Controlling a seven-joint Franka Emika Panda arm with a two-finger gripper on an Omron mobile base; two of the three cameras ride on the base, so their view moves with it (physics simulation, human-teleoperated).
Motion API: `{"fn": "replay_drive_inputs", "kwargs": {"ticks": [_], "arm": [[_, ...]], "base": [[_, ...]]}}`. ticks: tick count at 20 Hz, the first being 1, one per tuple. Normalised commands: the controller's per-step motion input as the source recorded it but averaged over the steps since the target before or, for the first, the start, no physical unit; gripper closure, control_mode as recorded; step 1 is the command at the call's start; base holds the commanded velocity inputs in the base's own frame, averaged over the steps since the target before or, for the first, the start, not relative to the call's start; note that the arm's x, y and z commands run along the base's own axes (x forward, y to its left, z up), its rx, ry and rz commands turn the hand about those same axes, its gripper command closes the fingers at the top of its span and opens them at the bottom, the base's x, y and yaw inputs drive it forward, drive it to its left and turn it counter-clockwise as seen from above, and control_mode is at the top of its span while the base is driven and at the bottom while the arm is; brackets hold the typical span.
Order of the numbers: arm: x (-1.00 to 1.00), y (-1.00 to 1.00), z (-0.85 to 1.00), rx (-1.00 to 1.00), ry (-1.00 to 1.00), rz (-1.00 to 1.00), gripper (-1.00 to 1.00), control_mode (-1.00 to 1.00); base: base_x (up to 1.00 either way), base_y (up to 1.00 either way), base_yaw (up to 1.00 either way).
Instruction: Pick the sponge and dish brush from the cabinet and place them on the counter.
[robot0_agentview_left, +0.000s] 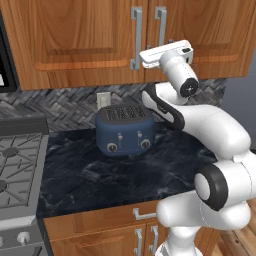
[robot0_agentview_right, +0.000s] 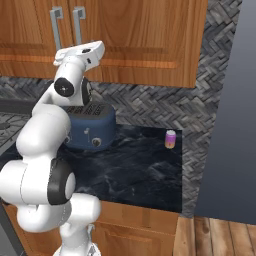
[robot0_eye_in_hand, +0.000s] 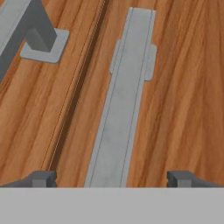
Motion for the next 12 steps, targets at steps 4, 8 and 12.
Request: {"fn": "replay_drive_inputs", "kwargs": {"ticks": [4, 8, 12], "arm": [[0.22, 0.0, 0.0, 0.0, 0.0, 0.0, 1.0, -1.0], [0.21, 0.0, 0.0, 0.0, 0.0, 0.0, 1.0, -1.0], [0.18, 0.0, 0.0, 0.0, 0.0, 0.0, 1.0, -1.0]], "base": [[0.0, 0.0, 0.0], [0.0, 0.0, 0.0], [0.0, 0.0, 0.0]]}}
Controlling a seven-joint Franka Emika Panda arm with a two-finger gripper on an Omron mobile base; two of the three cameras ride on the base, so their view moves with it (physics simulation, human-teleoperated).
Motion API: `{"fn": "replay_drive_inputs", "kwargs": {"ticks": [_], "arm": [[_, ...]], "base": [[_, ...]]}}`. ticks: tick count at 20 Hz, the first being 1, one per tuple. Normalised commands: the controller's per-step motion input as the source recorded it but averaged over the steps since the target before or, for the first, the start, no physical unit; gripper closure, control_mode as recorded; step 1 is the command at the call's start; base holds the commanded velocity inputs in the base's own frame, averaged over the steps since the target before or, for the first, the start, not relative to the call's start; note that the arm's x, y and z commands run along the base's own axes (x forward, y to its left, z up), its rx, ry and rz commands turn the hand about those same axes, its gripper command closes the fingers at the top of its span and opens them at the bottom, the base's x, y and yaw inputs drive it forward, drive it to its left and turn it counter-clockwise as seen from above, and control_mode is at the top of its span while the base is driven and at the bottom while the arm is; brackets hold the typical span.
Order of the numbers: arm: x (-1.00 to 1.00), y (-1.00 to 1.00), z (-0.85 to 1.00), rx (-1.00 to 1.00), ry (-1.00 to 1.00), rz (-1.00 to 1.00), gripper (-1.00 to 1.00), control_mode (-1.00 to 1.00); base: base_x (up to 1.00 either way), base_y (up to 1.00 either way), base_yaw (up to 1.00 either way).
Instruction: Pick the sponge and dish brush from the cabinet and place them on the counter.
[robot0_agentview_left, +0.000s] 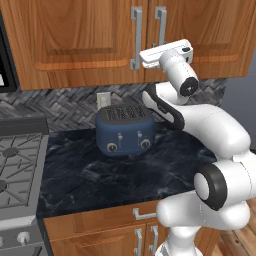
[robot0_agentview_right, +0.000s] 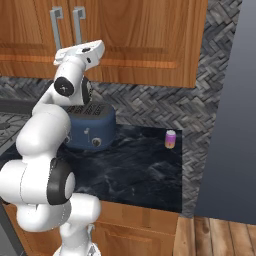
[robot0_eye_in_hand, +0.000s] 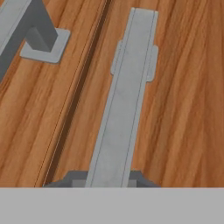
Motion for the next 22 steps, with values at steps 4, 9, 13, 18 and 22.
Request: {"fn": "replay_drive_inputs", "kwargs": {"ticks": [4, 9, 13, 18, 22], "arm": [[0.17, 0.0, 0.0, 0.0, 0.0, 0.0, 1.0, -1.0], [0.17, 0.04, 0.0, 0.0, 0.06, 0.0, 1.0, -1.0], [-0.05, -0.01, 0.01, 0.0, 0.12, 0.0, 1.0, -1.0], [-0.29, -0.14, 0.01, 0.0, 0.14, 0.0, 1.0, -1.0], [-0.45, -0.19, 0.0, 0.0, 0.11, 0.0, 1.0, -1.0]], "base": [[0.0, 0.0, 0.0], [0.0, 0.0, 0.0], [0.0, 0.0, 0.0], [0.0, 0.0, 0.0], [0.0, 0.0, 0.0]]}}
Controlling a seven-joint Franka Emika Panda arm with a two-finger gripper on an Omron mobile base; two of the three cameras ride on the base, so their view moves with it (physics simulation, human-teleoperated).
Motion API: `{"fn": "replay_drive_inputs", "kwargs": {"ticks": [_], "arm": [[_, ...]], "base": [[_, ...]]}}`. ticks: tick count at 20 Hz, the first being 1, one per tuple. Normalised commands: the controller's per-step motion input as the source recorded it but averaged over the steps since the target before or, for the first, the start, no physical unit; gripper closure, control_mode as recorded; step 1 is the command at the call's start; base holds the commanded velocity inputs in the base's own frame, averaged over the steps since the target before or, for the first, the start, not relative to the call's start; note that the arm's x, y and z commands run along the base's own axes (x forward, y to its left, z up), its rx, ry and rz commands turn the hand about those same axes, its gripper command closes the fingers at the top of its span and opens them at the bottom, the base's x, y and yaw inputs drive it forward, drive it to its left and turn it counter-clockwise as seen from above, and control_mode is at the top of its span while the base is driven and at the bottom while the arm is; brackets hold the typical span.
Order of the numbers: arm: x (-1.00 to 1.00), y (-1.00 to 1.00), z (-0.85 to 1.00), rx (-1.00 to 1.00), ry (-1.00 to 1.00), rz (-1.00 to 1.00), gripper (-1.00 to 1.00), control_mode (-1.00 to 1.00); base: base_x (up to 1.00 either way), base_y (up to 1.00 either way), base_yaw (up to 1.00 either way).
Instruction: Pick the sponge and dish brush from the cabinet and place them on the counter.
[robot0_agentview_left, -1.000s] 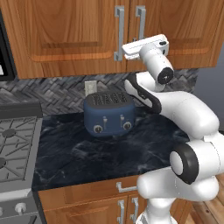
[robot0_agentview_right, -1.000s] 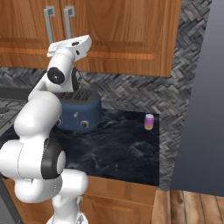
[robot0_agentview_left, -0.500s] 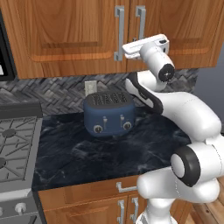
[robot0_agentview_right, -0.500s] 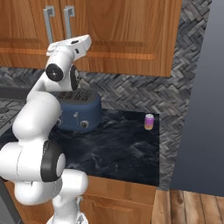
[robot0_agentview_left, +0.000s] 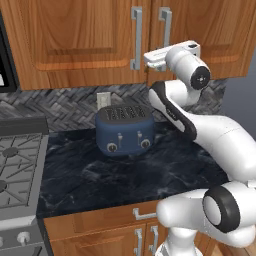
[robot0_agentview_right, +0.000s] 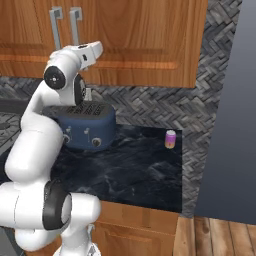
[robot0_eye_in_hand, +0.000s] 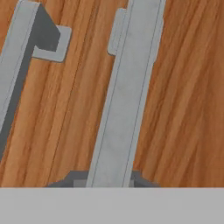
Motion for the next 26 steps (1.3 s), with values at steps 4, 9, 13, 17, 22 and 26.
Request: {"fn": "replay_drive_inputs", "kwargs": {"ticks": [4, 9, 13, 17, 22, 26], "arm": [[-0.55, -0.25, 0.0, 0.0, 0.06, 0.0, 1.0, -1.0], [-0.6, -0.36, 0.0, 0.0, 0.04, 0.0, 1.0, -1.0], [-0.62, -0.44, 0.02, 0.02, 0.01, 0.0, 1.0, -1.0], [-0.6, -0.47, 0.01, 0.03, 0.0, 0.0, 1.0, -1.0], [-0.53, -0.44, 0.0, 0.02, 0.0, 0.0, 1.0, -1.0], [-0.34, -0.27, 0.0, 0.0, 0.0, 0.0, 1.0, -1.0]], "base": [[0.0, 0.0, 0.0], [0.0, 0.0, 0.0], [0.0, 0.0, 0.0], [0.0, 0.0, 0.0], [0.0, 0.0, 0.0], [0.0, 0.0, 0.0]]}}
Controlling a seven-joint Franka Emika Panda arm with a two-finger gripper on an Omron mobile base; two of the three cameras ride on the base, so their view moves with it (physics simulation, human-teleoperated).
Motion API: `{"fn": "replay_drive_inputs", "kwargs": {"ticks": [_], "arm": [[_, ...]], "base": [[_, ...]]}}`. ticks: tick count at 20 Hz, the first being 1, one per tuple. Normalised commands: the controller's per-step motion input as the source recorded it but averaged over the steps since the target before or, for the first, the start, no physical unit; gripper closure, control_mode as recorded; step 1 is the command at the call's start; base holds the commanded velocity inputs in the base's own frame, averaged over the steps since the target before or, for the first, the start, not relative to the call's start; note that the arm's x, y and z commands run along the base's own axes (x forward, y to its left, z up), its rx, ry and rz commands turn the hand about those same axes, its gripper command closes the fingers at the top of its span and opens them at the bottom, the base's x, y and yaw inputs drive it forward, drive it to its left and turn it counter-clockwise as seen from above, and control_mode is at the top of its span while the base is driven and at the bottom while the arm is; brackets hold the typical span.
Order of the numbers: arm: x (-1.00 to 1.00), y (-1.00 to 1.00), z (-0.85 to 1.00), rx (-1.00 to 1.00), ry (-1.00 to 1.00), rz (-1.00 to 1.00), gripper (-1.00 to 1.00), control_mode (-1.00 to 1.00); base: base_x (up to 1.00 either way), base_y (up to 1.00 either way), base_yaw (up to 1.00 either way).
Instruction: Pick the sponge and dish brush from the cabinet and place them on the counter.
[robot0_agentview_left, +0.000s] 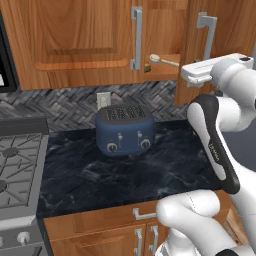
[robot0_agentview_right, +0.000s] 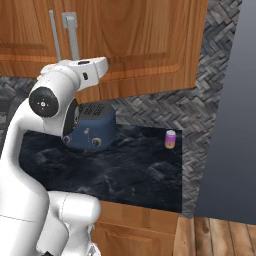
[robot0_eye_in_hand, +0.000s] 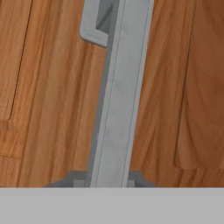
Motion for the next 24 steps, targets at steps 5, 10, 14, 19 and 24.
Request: {"fn": "replay_drive_inputs", "kwargs": {"ticks": [5, 10, 14, 19, 24], "arm": [[-0.17, -0.16, 0.0, 0.0, 0.0, 0.0, -1.0, -1.0], [-0.02, -0.05, 0.0, 0.0, 0.0, 0.01, -1.0, -1.0], [-0.08, -0.08, 0.03, 0.01, -0.03, 0.01, -1.0, -1.0], [-0.46, -0.11, 0.18, 0.01, -0.12, -0.01, -1.0, -1.0], [-0.59, 0.01, 0.12, 0.0, -0.17, -0.07, -1.0, -1.0]], "base": [[0.0, 0.0, 0.0], [0.0, 0.0, 0.0], [0.0, 0.0, 0.0], [0.0, 0.0, 0.0], [0.0, 0.0, 0.0]]}}
